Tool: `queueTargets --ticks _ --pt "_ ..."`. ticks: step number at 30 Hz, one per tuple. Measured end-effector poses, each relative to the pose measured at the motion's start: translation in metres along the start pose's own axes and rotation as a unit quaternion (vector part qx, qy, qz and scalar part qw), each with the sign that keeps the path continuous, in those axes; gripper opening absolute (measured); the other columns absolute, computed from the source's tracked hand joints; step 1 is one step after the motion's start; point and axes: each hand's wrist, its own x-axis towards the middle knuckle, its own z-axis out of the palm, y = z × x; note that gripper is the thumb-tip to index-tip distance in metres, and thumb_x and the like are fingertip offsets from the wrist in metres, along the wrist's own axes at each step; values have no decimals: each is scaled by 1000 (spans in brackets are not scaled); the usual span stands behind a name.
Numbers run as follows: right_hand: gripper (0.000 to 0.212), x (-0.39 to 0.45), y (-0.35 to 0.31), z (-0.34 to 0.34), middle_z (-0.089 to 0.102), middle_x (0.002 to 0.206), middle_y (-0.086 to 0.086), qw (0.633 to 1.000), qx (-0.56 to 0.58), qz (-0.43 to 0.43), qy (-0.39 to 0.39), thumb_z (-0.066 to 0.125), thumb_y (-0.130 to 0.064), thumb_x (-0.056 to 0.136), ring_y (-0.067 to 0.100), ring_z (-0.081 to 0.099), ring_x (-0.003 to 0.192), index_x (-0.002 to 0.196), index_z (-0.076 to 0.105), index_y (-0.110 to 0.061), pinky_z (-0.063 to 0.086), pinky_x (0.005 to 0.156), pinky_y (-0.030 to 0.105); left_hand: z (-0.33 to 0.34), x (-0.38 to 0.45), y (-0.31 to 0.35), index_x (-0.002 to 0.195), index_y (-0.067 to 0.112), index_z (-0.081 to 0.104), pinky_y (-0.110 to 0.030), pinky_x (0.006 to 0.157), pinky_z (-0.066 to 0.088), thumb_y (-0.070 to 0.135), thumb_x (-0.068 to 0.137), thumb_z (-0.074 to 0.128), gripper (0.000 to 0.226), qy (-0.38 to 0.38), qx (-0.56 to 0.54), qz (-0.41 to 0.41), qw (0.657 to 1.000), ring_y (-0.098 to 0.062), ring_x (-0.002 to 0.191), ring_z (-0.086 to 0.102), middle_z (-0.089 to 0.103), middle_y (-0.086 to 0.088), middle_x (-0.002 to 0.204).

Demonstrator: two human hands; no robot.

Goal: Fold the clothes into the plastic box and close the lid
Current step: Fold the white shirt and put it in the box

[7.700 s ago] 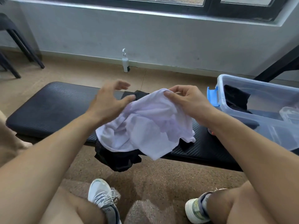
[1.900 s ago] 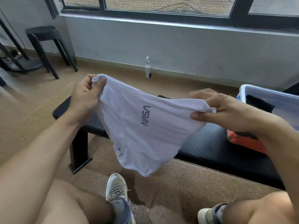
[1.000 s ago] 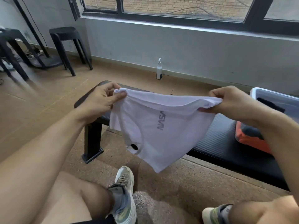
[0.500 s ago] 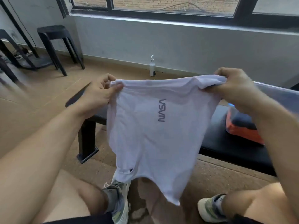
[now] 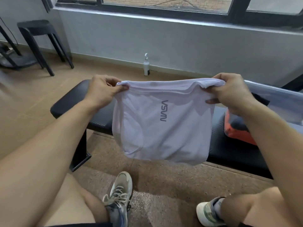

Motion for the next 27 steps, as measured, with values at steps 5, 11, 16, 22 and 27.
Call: queueTargets --ticks 5,11,16,22,27 --pt "21 44 -18 -9 64 78 8 997 -32 -41 62 79 -11 79 21 64 74 72 62 -21 64 74 42 5 45 29 86 26 80 -18 55 41 36 80 85 13 16 58 29 998 5 56 51 67 14 60" --pt "8 88 -40 -7 66 89 6 984 -129 -61 110 68 -16 86 12 55 69 93 66 -15 43 51 16 22 101 53 96 6 76 -22 47 53 27 92 75 21 -34 -41 -70 996 -16 54 69 74 -12 81" --pt "10 105 -44 -4 64 90 0 982 -122 -45 133 70 -21 83 19 61 83 90 63 -20 45 68 26 35 118 51 104 0 73 -32 68 61 16 97 67 18 -22 -118 -73 990 -26 75 65 69 -18 91" --pt "15 75 -19 5 57 74 -4 988 -145 -20 54 71 -25 79 17 53 72 76 57 -22 43 62 29 37 86 32 109 3 74 -30 72 58 16 95 70 20 -36 -101 -79 991 -24 78 66 70 -14 91" --pt "20 24 0 7 59 78 0 947 -308 -8 -94 70 -33 86 21 53 71 80 57 -20 36 56 30 30 24 20 108 10 77 -21 58 58 19 92 73 19 -116 -32 -72 990 -17 77 77 79 -6 91"
